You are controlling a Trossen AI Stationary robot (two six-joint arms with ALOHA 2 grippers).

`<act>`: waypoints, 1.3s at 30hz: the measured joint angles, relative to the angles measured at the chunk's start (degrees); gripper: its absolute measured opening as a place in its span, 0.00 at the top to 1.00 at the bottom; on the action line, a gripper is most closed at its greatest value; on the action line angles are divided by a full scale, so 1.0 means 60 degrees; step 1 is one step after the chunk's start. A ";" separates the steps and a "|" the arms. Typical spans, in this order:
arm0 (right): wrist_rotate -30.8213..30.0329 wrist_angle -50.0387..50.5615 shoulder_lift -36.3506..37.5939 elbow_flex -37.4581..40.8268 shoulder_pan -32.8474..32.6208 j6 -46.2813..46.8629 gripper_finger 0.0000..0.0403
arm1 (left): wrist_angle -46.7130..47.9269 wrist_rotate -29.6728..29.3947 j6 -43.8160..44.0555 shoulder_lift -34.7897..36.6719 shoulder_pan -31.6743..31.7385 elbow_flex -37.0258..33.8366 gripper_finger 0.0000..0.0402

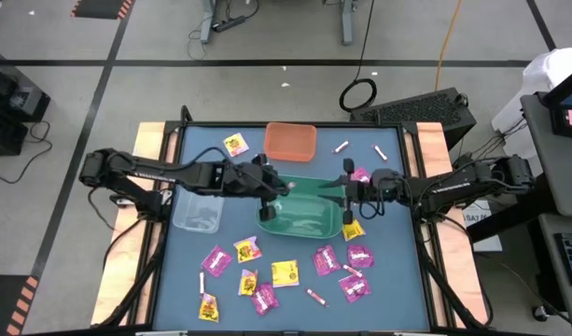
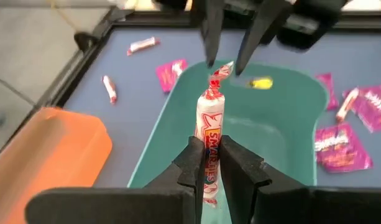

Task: Sort candy
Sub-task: Put the orange candy into the transparent bin

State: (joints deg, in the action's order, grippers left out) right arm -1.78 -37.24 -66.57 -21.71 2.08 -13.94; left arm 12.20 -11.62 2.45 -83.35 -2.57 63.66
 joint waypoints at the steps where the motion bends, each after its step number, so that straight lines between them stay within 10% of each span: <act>1: 0.0000 -0.0016 0.0000 0.0000 0.0021 0.0073 0.74 | -0.0107 -0.0042 -0.0086 0.0143 -0.0035 -0.0233 0.88; 17: 0.0004 0.0092 0.0004 -0.0001 0.0060 0.1788 0.74 | -0.1525 -0.0293 -0.0763 0.3898 -0.0119 -0.3040 0.88; 39: 0.0032 0.0310 0.0004 -0.0015 -0.0456 0.3195 0.74 | -0.4884 -0.0055 0.0045 0.4035 -0.1294 -0.5194 0.88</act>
State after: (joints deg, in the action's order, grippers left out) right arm -1.59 -35.38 -66.54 -21.80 -0.66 5.23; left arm -17.10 -11.95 2.72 -59.13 -10.33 32.49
